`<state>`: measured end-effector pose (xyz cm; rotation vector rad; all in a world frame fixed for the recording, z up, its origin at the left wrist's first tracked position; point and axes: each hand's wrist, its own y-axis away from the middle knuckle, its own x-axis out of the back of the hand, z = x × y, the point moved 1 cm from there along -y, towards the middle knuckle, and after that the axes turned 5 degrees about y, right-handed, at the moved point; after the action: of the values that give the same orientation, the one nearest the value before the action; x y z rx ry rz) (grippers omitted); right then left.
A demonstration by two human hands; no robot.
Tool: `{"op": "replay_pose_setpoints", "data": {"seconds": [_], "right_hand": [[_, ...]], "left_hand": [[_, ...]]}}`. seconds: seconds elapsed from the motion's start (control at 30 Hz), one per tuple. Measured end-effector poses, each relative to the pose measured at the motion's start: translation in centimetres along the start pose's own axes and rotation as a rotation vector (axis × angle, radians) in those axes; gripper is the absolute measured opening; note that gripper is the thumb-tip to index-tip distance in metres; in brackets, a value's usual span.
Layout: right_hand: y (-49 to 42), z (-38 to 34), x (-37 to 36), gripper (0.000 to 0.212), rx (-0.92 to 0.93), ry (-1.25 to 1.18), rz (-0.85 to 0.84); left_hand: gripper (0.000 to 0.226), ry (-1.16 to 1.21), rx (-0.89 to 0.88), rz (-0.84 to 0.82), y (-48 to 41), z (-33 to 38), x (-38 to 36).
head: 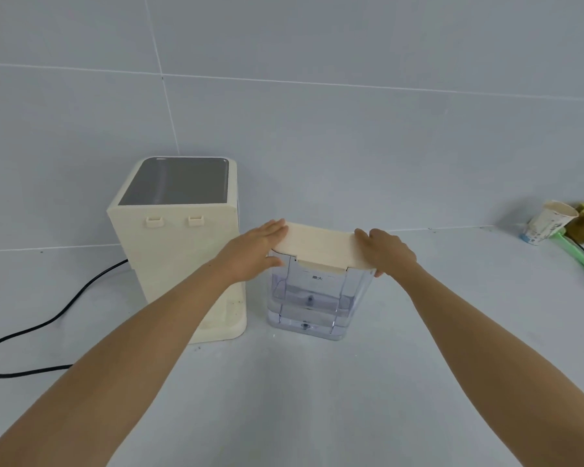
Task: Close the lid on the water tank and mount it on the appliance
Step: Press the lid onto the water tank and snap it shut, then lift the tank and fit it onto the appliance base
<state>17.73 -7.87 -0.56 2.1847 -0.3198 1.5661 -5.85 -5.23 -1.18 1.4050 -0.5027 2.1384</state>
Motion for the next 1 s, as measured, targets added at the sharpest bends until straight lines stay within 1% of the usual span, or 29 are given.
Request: {"op": "replay_pose_setpoints", "data": {"seconds": [0.07,0.13,0.23,0.3,0.33,0.43,0.47,0.53,0.6,0.67,0.83,1.0], "right_hand": [[0.3,0.2,-0.2,0.039,0.008,-0.091,0.001],[0.9,0.8,-0.6,0.047,0.038,-0.262,-0.019],[1.9,1.8,-1.5,0.066,0.148,-0.511,-0.053],[2.5,2.4,-2.2,0.075,0.202,-0.645,-0.052],[2.6,2.7,-2.6,0.079,0.222,-0.711,-0.062],[3.4,3.5,-3.6,0.094,0.270,-0.835,-0.101],[3.5,3.7,-3.9,0.097,0.287,-0.845,-0.098],[3.7,4.0,-4.5,0.094,0.327,-0.820,-0.081],[3.6,4.2,-5.2,0.092,0.332,-0.778,-0.080],[3.5,4.4,-5.9,0.095,0.303,-0.723,-0.088],[3.1,4.3,-7.8,0.094,0.220,-0.643,-0.123],[2.9,4.0,-8.0,0.087,0.183,-0.587,-0.074]], "left_hand": [[0.071,0.063,0.001,0.014,-0.1,-0.3,-0.4],[0.081,0.168,0.025,0.031,0.0,-0.6,-1.1],[0.103,0.405,0.143,0.063,-0.3,-1.5,-2.2],[0.111,0.543,0.235,0.059,-0.6,-2.1,-2.9],[0.113,0.569,0.252,0.047,-0.9,-2.3,-3.2],[0.106,0.617,0.195,0.048,-1.3,-2.0,-3.7],[0.102,0.646,0.192,0.055,-1.3,-1.9,-3.8],[0.098,0.688,0.211,0.050,-1.5,-1.9,-4.0],[0.099,0.681,0.248,0.023,-1.7,-2.0,-4.2],[0.098,0.680,0.280,0.006,-1.8,-2.0,-4.4],[0.098,0.767,0.322,-0.021,-2.0,-2.2,-4.6],[0.093,0.774,0.308,-0.005,-2.0,-2.2,-4.5]]}}
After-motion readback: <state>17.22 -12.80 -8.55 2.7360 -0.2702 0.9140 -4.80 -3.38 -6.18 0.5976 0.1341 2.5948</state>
